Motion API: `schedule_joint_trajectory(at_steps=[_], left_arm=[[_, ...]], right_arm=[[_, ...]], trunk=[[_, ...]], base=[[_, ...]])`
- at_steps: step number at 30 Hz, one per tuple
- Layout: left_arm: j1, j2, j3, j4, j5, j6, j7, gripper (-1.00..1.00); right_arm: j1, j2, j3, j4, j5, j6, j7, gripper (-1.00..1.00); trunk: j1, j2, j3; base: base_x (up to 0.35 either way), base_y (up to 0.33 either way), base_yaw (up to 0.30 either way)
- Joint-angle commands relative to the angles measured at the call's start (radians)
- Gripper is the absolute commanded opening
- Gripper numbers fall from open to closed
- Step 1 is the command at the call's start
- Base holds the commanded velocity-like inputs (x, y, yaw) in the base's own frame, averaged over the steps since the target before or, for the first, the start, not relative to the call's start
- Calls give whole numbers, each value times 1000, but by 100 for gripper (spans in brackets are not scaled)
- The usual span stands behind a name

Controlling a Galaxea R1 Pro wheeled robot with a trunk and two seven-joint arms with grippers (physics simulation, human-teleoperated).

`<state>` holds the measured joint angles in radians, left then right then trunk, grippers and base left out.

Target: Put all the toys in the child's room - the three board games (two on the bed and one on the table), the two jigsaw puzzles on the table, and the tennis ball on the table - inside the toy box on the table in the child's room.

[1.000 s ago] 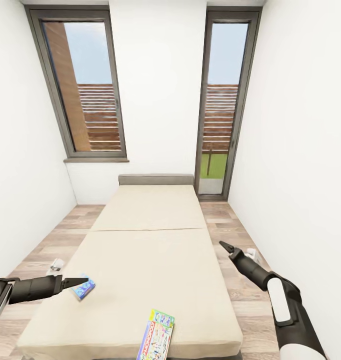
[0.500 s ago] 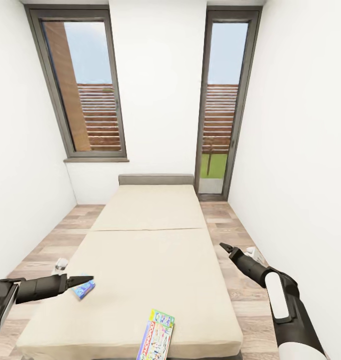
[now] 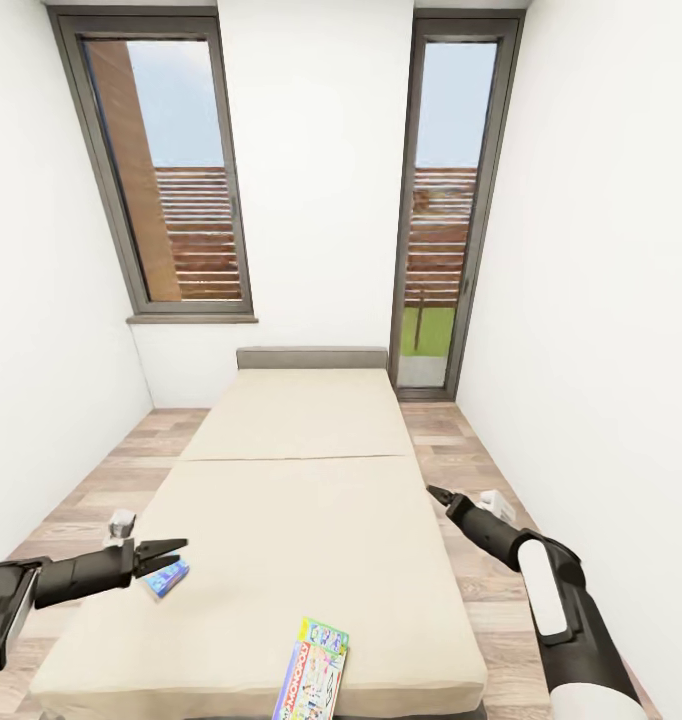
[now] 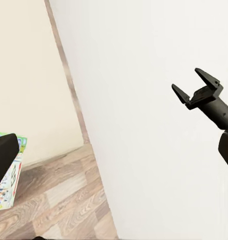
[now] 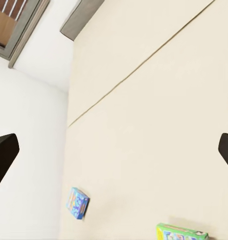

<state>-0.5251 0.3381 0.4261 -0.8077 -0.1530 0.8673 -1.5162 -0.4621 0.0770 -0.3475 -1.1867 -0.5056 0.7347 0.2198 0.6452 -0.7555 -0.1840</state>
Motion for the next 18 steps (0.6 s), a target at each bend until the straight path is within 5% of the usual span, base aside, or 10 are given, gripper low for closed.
schedule_joint_trajectory(at_steps=[1, 18], left_arm=[[-1, -1, 8, -1, -10, 19, -9, 100], [-1, -1, 29, -1, -7, 44, -16, 100]], right_arm=[[-1, 1, -3, 0, 3, 6, 6, 100], [-1, 1, 1, 1, 2, 6, 6, 100]], trunk=[[0, -1, -2], [0, -1, -2]], base=[[0, 0, 0], [0, 0, 0]])
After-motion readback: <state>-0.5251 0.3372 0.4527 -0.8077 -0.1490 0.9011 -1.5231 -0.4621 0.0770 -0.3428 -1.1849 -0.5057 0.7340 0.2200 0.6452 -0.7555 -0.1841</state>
